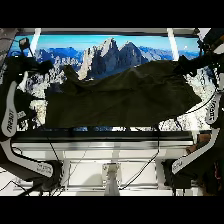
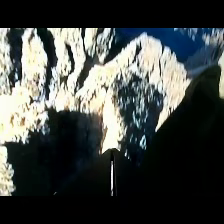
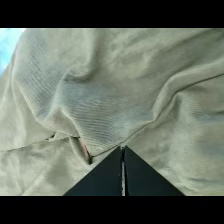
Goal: Fold the clothes and pants, and hang the long-sleeved shirts on hangers.
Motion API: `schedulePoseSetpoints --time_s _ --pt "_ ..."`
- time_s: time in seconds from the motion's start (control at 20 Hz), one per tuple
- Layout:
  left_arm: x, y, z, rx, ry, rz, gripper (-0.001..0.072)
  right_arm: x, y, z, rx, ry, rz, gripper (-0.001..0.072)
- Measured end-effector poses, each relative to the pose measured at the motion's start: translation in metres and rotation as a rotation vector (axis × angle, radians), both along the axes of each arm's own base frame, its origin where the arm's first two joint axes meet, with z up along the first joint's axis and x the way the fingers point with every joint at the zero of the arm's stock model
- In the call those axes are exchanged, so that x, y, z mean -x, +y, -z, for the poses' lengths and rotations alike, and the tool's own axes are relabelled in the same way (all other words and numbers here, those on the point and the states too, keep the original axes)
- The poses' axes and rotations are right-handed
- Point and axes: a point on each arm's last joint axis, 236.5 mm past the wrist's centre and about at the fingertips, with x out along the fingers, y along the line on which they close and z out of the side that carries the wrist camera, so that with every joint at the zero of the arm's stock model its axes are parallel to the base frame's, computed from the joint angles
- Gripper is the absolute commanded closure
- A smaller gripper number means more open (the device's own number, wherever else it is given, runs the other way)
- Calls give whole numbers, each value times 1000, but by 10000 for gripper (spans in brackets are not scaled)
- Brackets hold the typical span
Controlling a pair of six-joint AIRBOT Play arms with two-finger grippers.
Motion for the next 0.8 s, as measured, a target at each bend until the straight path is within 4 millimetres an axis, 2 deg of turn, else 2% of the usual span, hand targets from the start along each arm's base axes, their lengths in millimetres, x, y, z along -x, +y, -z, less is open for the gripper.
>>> schedulePoseSetpoints --time_s 0.05,0.1,0.15,0.2,0.4,0.45,0.5,0.7,0.75,0.8 --pt "14 2 7 49 51 37 697 0 0 -1 -9 -3 2 671" --pt "26 4 13 103 93 65 589 -1 0 -2 -15 -8 6 671" --pt "36 5 17 145 125 87 263 -2 1 -3 -22 -12 7 672" --pt "44 5 20 181 148 103 -13 -3 2 -4 -30 -15 8 672" --pt "50 -12 34 293 185 149 6 -3 5 -7 -50 -19 6 672" --pt "49 -22 40 314 195 164 70 -2 6 -7 -54 -19 3 672" --pt "49 -30 47 329 208 176 173 -2 6 -7 -55 -18 3 671" --pt "48 -64 74 387 257 223 177 -1 8 -8 -61 -14 -2 672" --pt "48 -71 79 398 268 229 214 -1 8 -8 -62 -15 -2 671" --pt "49 -75 85 405 278 234 362 -1 8 -8 -62 -15 -2 672"
